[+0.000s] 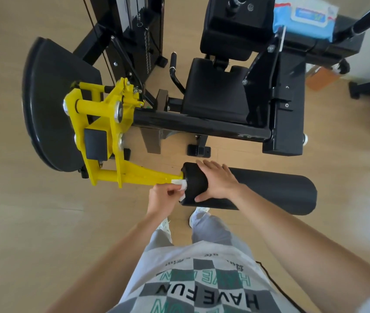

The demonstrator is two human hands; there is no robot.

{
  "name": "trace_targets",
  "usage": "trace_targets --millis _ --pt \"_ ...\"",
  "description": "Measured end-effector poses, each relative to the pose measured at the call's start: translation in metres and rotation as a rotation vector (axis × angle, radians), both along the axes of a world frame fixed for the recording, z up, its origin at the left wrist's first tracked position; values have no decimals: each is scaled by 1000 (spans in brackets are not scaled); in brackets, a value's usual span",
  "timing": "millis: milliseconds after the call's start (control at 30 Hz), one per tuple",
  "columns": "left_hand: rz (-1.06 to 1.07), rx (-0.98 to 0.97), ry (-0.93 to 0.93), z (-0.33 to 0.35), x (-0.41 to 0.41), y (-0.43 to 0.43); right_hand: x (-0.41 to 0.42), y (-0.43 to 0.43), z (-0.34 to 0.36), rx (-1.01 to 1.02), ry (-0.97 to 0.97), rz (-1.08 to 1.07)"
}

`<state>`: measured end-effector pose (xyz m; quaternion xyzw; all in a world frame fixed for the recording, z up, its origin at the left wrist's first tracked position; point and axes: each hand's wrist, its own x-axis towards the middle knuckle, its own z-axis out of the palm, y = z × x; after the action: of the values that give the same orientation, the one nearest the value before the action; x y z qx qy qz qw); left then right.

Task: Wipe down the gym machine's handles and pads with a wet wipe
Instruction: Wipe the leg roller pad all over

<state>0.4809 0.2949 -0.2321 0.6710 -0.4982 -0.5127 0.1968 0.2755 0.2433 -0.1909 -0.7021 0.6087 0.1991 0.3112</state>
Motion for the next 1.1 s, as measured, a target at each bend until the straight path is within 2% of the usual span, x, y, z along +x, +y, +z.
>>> trace_targets --millis 133,233,333,433,567,700,933,1100 --pt "-87 31 -35 0 6 4 -6 -22 0 138 -57 -42" --pt "-188 104 -68 -4 14 12 -12 -22 -3 129 -98 -75" --pt "-57 114 -54 -4 21 13 -15 -3 1 -38 -84 -101" --pt "65 93 -33 2 22 -1 -11 33 3 -289 -5 -113" --pt "119 18 37 14 13 -19 -1 81 -9 -532 -1 -152" --pt "48 0 78 14 -3 -16 6 98 -18 -439 38 -127" --pt "-5 5 45 9 -3 0 1 98 -23 -405 101 -76" --pt "-66 38 6 10 4 8 -2 78 -24 -399 70 -113"
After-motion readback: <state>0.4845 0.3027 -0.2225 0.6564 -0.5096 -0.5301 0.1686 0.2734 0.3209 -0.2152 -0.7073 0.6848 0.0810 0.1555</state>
